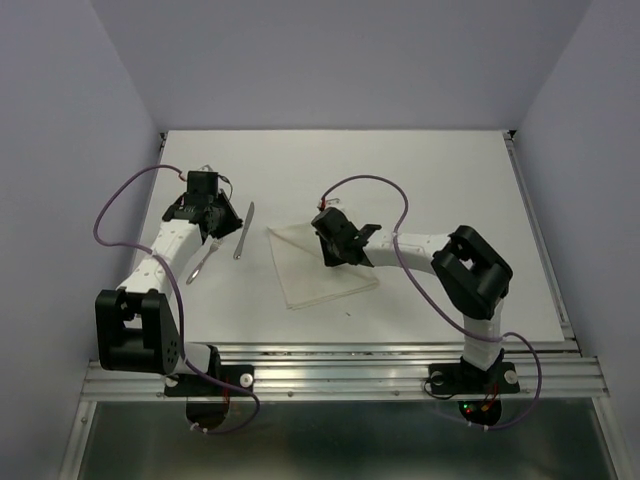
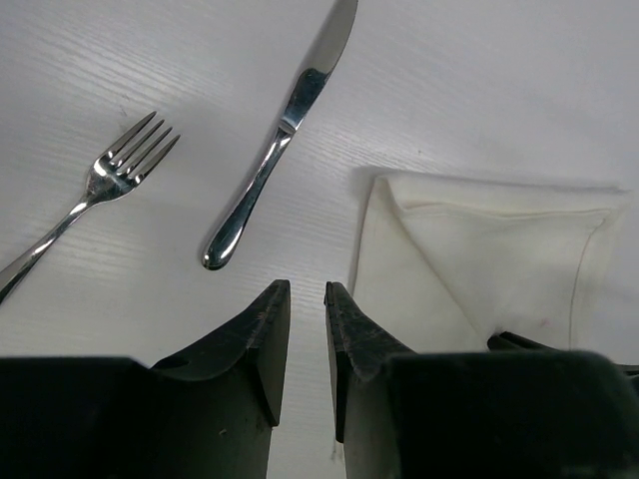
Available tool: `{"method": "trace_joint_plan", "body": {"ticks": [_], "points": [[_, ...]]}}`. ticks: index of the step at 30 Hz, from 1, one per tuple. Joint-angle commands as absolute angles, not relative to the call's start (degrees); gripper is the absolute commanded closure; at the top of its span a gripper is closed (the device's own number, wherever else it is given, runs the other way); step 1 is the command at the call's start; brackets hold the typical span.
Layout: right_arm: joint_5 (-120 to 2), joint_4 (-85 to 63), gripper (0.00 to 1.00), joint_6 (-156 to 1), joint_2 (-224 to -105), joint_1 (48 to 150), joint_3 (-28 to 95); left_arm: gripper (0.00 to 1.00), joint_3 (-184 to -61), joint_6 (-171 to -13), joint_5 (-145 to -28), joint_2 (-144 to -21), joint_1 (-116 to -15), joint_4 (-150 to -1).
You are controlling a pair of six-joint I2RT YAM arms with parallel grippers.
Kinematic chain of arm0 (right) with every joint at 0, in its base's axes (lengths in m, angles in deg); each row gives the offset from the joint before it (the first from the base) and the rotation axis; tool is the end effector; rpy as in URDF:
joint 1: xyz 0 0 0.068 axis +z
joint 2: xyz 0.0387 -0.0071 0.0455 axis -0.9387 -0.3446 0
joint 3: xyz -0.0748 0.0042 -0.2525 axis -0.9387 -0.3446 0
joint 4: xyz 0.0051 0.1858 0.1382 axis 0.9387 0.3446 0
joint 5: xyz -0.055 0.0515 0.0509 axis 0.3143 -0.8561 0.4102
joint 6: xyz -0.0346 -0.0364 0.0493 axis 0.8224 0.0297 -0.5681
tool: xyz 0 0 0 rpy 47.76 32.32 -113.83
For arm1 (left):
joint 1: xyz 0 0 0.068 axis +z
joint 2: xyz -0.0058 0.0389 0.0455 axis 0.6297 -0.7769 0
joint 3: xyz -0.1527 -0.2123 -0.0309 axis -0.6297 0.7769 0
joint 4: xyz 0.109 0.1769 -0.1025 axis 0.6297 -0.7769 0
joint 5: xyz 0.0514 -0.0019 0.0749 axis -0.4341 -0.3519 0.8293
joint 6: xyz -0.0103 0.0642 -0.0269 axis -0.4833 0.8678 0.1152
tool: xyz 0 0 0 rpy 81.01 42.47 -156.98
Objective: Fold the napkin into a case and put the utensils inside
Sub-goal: Pick up the upper triangle-folded napkin from the center of the board.
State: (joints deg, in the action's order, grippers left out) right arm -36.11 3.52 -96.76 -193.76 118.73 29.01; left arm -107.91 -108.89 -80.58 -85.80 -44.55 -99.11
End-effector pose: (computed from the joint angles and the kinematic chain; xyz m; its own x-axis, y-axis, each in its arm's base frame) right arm 0.2665 0.2822 0.1589 -0.7540 -0.2132 -0.6213 -0.3232 0.9439 0.0683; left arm 0.2855 -0.0301 0.2520 -0.6585 -0.4123 -0.6296 -0.2098 0.9040 -0.3726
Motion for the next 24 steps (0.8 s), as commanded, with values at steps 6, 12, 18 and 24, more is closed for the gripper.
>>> {"method": "trace_joint_plan", "body": {"ticks": [6, 12, 18, 24], "points": [[-33.5, 1.3, 0.78, -95.8, -187.6, 119.0, 27.7, 0.65, -108.2, -107.7, -82.1, -86.0, -44.6, -97.2], [-29.5, 2.0, 0.76, -94.4, -179.9, 117.8, 24.3, 0.58, -108.2, -108.0, -82.9, -87.1, -46.2, -96.1], [-36.7, 2.0, 0.76, -98.0, -174.8, 107.4, 19.0, 0.58, -109.8, -108.9, -82.1, -89.7, -49.4, -96.0], [-38.4, 2.2, 0.75, -97.8, -171.1, 105.6, 15.7, 0.58, -111.2, -109.1, -82.1, -94.5, -52.0, -95.2]]}}
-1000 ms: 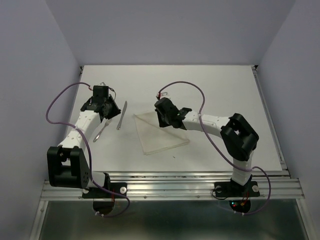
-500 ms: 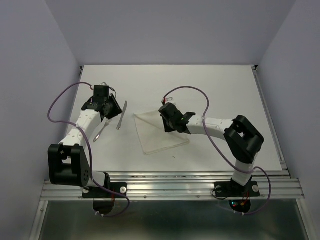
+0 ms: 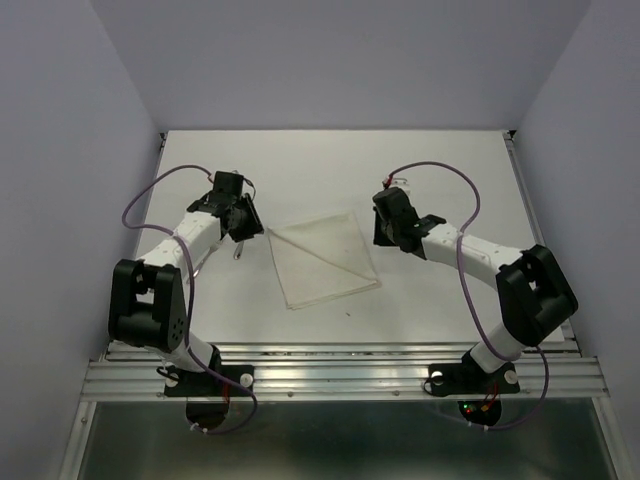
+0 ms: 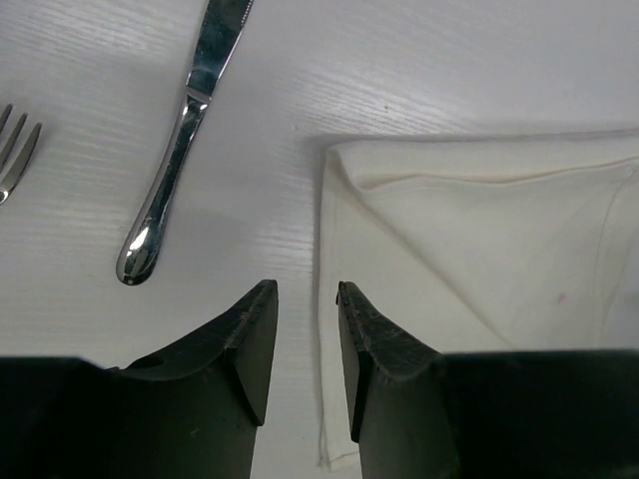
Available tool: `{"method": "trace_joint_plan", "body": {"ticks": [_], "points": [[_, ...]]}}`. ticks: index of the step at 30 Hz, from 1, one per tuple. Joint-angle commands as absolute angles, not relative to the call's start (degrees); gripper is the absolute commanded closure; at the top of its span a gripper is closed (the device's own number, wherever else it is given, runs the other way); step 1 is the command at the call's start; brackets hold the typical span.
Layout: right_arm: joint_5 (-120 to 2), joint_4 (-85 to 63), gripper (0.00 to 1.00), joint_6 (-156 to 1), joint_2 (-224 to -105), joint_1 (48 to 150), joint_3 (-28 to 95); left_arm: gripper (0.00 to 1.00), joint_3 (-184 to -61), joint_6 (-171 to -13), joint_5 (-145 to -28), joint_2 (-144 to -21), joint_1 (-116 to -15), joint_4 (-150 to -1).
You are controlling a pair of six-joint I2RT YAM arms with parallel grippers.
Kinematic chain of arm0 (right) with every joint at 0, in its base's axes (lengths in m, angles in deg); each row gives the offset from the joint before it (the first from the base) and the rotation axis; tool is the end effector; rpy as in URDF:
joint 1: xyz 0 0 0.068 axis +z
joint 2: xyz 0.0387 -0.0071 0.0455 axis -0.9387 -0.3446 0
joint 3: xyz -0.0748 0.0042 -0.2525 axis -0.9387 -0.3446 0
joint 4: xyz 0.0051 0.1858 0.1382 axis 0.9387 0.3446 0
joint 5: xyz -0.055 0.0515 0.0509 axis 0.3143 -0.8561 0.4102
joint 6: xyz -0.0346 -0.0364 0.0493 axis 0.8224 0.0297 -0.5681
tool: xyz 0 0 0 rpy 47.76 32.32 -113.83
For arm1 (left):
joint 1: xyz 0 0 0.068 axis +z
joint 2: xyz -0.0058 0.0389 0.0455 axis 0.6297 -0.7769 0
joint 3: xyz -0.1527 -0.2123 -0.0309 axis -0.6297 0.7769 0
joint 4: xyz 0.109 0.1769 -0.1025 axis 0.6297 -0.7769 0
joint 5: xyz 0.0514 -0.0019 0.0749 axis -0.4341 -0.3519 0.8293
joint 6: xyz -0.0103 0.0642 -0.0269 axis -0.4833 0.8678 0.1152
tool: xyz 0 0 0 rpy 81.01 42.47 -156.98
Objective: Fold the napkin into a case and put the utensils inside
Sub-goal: Pick up the upper triangle-folded napkin from the center of the board.
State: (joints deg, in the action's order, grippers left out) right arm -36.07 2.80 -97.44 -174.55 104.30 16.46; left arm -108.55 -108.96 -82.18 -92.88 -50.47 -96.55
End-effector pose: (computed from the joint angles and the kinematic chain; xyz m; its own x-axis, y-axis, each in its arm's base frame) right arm 0.2776 0.1720 0.2097 -0.7139 0.0414 -0.6990 -0.0795 0.9870 0.1397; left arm 0.3012 -0.0651 0.2254 -0.7464 -0.3326 -0.5764 -0.1243 0.9205 -0.3704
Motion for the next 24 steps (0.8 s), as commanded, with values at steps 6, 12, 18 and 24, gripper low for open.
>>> {"method": "trace_joint_plan", "body": {"ticks": [6, 12, 18, 24], "points": [[-40.6, 2.3, 0.72, -99.2, -171.6, 103.5, 14.0, 0.6, -115.7, -107.5, -82.8, -99.6, -57.4, -96.1], [-49.2, 1.5, 0.55, -99.2, -173.3, 101.2, 13.4, 0.6, -120.8, -108.6, -82.5, -102.0, -60.5, -97.4], [-59.4, -4.1, 0.59, -103.3, -174.8, 101.2, 7.8, 0.6, -125.1, -108.5, -81.4, -104.8, -61.9, -99.3], [-63.1, -8.6, 0.68, -108.2, -174.6, 101.8, 1.7, 0.6, -126.4, -108.7, -80.7, -106.0, -62.6, -100.2]]}}
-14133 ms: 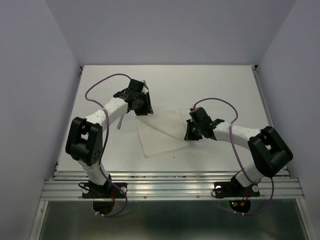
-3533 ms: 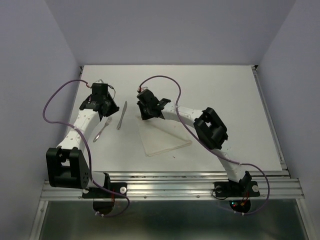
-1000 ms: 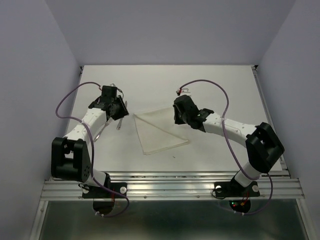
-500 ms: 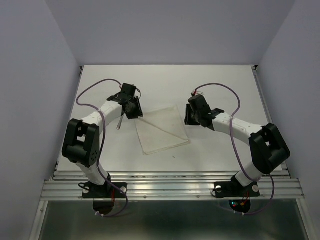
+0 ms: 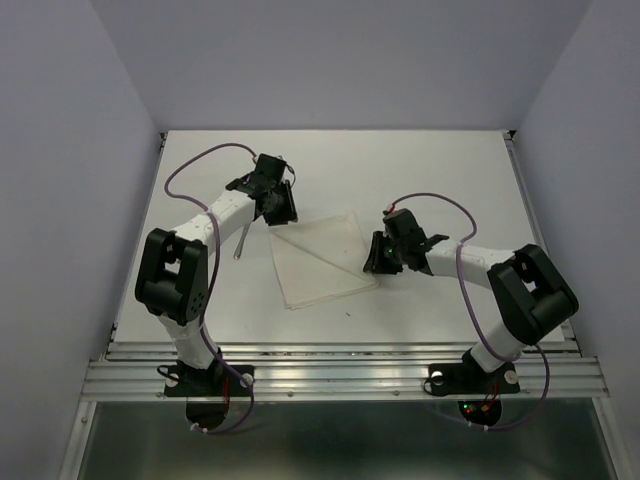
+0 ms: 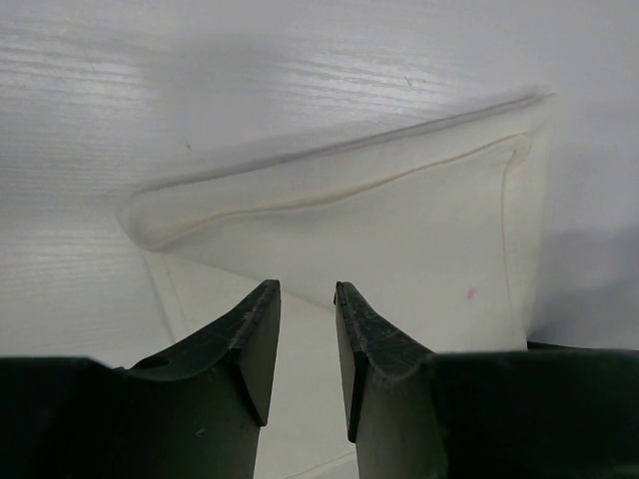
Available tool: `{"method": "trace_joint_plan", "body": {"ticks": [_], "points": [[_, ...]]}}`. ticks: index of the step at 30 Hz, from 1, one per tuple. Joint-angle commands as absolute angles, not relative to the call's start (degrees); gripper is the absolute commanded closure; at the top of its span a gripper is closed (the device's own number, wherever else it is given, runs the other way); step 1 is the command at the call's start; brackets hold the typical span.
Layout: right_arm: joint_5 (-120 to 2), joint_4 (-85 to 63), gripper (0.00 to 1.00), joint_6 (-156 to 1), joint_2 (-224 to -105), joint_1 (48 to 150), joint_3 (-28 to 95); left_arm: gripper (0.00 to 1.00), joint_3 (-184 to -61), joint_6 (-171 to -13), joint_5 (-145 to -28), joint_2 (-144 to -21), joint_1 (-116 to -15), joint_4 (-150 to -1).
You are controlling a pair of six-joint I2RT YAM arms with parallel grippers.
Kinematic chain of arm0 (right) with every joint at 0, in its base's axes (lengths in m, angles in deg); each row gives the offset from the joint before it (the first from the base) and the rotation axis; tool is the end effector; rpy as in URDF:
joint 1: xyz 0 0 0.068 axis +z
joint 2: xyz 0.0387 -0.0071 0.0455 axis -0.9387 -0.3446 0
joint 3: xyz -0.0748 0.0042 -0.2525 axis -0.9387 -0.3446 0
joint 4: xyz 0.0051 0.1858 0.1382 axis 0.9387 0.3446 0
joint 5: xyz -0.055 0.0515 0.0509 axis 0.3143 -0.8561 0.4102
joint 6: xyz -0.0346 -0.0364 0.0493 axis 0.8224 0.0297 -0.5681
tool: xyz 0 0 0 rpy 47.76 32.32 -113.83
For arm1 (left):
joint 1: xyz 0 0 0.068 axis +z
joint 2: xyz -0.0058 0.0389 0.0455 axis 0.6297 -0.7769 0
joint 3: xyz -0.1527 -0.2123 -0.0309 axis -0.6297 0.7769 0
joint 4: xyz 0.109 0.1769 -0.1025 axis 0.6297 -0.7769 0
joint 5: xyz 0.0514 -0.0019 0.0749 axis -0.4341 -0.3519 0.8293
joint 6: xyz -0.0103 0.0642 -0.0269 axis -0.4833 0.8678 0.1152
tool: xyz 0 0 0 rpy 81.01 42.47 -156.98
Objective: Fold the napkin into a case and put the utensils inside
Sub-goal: Pick up the upper triangle-folded napkin from the center of the board.
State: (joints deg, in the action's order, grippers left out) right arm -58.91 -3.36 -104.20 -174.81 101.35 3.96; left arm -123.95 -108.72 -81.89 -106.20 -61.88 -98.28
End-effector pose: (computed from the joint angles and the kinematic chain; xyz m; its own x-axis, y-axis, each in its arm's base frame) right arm 0.2498 0.1619 0.1536 -0.8928 0.0995 -0.4393 -0.1056 0.9019 0.4188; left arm 0.3387 -0.1468 0.2312 -0.7925 -0.1767 -0.5837 0.0630 0.9283 -0.3665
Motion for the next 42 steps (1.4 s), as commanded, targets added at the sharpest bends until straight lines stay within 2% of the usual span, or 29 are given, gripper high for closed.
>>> {"method": "trace_joint_plan", "body": {"ticks": [1, 9, 12, 15, 18, 19, 20, 21, 23, 30, 42], "points": [[-63.1, -8.6, 0.69, -108.6, -174.0, 102.5, 1.0, 0.6, -126.5, -108.8, -80.5, -106.1, -62.7, -100.2], [-63.7, -13.2, 0.73, -116.1, -171.2, 110.4, -2.8, 0.6, -127.6, -108.7, -80.0, -107.5, -62.8, -100.7], [-63.4, -13.8, 0.72, -116.7, -173.2, 115.2, -0.7, 0.6, -128.1, -108.7, -79.8, -107.5, -62.9, -100.9], [-61.8, -11.6, 0.68, -115.5, -173.5, 115.9, 1.9, 0.6, -128.4, -108.5, -79.2, -106.8, -63.0, -101.4], [-55.6, -8.0, 0.5, -111.8, -171.1, 114.6, 4.0, 0.6, -128.2, -108.4, -78.5, -105.2, -63.1, -101.7], [-54.8, -7.4, 0.39, -111.2, -170.7, 113.3, 4.5, 0.6, -127.9, -108.4, -76.4, -104.6, -63.1, -101.6], [-55.1, -7.2, 0.34, -110.7, -170.0, 110.0, 4.8, 0.6, -127.3, -108.5, -76.3, -103.6, -63.2, -101.5], [-55.4, -7.1, 0.24, -109.7, -169.9, 108.4, 5.3, 0.6, -127.0, -108.5, -76.0, -103.0, -63.3, -101.2], [-56.1, -7.0, 0.21, -108.6, -170.3, 105.7, 6.1, 0.6, -125.6, -108.5, -75.6, -101.4, -63.9, -101.0], [-62.4, -6.7, 0.24, -104.3, -180.3, 100.3, 13.0, 0.6, -119.8, -110.7, -73.9, -96.5, -67.9, -99.2], [-61.0, -10.7, 0.41, -108.1, -189.6, 100.3, 15.5, 0.61, -114.4, -114.4, -74.1, -95.4, -72.2, -98.8]]}}
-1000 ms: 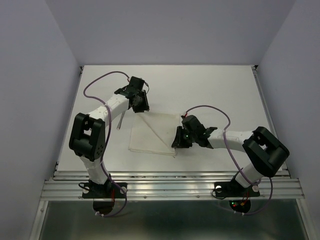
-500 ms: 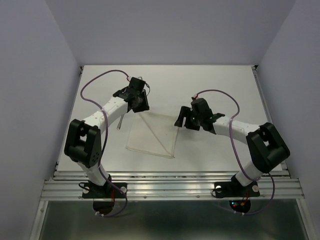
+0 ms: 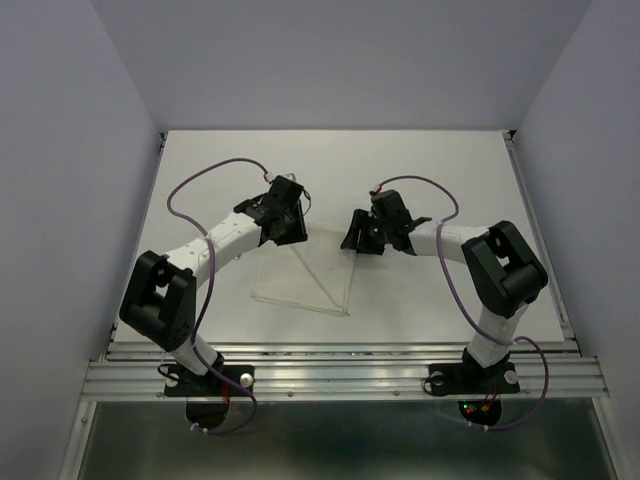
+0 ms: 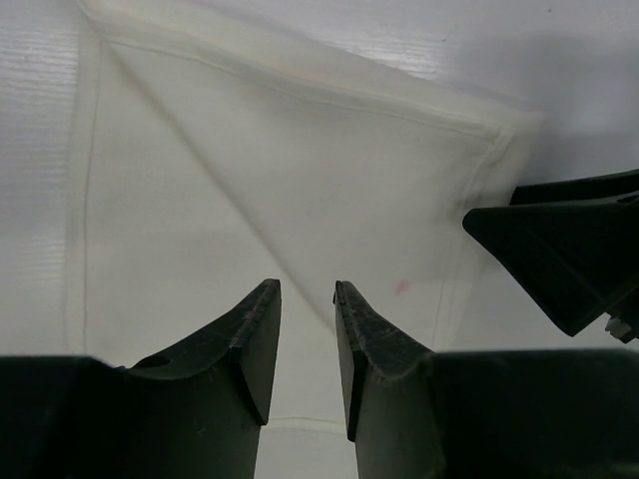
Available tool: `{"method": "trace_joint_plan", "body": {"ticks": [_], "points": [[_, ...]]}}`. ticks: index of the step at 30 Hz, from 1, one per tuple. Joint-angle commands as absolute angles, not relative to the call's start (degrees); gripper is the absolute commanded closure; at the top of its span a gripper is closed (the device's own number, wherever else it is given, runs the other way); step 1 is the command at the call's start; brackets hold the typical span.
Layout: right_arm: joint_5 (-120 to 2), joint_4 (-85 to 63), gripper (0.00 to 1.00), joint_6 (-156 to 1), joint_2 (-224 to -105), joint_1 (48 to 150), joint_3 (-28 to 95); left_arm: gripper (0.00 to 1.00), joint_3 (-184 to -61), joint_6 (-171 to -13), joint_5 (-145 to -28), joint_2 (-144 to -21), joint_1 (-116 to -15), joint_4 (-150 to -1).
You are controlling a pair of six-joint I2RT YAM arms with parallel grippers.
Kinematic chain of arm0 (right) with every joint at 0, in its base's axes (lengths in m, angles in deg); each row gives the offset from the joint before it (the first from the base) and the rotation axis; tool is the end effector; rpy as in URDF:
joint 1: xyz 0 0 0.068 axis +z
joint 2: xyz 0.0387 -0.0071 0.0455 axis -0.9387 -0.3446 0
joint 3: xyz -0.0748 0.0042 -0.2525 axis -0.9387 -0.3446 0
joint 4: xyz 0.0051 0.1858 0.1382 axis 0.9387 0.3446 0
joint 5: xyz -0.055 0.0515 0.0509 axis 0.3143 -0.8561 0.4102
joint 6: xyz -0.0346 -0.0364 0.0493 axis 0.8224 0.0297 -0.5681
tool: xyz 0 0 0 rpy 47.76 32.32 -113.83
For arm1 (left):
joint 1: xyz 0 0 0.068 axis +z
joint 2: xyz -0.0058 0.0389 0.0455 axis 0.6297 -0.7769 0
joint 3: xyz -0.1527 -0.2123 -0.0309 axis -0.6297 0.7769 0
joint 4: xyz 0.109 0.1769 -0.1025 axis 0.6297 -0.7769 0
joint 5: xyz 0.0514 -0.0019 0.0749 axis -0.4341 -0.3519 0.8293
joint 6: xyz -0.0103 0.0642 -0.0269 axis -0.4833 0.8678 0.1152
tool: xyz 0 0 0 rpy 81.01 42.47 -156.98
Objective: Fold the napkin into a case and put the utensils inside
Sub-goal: Pick up the upper triangle-folded napkin from the center of the board.
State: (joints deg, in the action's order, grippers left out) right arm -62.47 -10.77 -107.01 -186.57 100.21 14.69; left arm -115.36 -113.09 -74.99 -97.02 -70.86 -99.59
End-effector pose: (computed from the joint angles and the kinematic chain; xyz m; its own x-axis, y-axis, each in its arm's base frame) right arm 0.3034 0.1905 0.1532 -0.8686 0.1693 -0.4656 -0.1132 0.8471 0.5192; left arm 0.2801 -0.1702 0.2355 -0.7926 -0.1396 -0.5936 0.0822 0.9401 -0.3309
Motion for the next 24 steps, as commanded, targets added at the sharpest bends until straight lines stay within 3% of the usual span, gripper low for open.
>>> {"method": "trace_joint_plan", "body": {"ticks": [1, 7, 8, 9, 13, 16, 24], "points": [[-60.2, -10.7, 0.43, -108.3, -190.0, 100.3, 15.8, 0.61, -114.1, -114.5, -74.2, -95.4, -72.5, -98.9], [-57.5, -8.8, 0.47, -107.1, -192.9, 100.3, 17.4, 0.61, -112.2, -114.6, -73.5, -94.3, -73.0, -99.3], [-57.6, -8.6, 0.65, -107.2, -193.7, 100.3, 17.6, 0.61, -111.5, -114.6, -73.2, -94.1, -73.0, -99.2], [-57.6, -8.6, 0.66, -107.4, -193.7, 100.3, 17.6, 0.61, -111.5, -114.6, -73.2, -94.1, -73.0, -99.2], [-56.5, -8.6, 0.91, -108.5, -192.6, 100.3, 17.3, 0.61, -111.7, -114.1, -73.3, -95.2, -73.0, -99.0], [-54.9, -8.8, 0.99, -109.9, -190.9, 99.6, 16.1, 0.61, -112.4, -113.6, -73.2, -95.7, -73.3, -99.0], [-51.9, -10.5, 0.99, -113.8, -183.7, 93.8, 7.2, 0.61, -118.7, -110.5, -72.2, -98.4, -74.0, -99.5]]}}
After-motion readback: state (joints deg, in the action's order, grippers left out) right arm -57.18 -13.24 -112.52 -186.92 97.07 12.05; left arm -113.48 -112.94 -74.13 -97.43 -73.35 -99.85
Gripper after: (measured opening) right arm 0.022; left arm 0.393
